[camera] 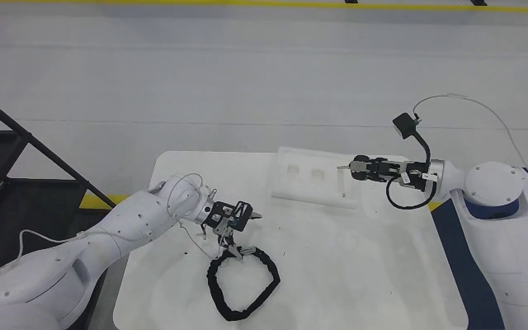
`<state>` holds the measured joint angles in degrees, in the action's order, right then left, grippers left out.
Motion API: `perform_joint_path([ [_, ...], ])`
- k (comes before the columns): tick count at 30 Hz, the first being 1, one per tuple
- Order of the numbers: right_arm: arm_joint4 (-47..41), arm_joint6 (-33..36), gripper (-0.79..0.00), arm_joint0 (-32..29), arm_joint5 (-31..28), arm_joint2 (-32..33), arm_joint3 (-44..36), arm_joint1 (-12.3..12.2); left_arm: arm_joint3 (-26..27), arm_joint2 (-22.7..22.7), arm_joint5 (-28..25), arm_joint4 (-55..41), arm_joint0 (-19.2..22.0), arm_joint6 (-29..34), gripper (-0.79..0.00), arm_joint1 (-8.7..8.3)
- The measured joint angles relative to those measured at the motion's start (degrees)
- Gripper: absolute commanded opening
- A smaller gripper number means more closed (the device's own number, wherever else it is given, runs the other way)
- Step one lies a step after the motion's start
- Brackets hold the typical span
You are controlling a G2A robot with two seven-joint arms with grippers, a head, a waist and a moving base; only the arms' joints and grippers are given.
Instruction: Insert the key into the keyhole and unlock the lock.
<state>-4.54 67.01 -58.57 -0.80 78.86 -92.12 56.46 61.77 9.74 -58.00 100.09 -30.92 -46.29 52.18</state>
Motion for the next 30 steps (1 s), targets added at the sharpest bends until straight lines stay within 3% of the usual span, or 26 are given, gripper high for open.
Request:
perform_joint_path([
  [20,0.0,0.0,-0.785,0.0,0.0,0.0,0.0,0.0,0.0,0.0,0.0,0.0,0.0,0.0,0.000,0.00],
  [26,0.0,0.0,-0.785,0.0,0.0,0.0,0.0,0.0,-1.6,2.3,1.6,-5.7,-2.6,3.0,0.000,-0.44],
  [30,0.0,0.0,-0.785,0.0,0.0,0.0,0.0,0.0,-1.5,3.7,2.8,-8.2,-5.1,5.4,0.000,-1.64],
])
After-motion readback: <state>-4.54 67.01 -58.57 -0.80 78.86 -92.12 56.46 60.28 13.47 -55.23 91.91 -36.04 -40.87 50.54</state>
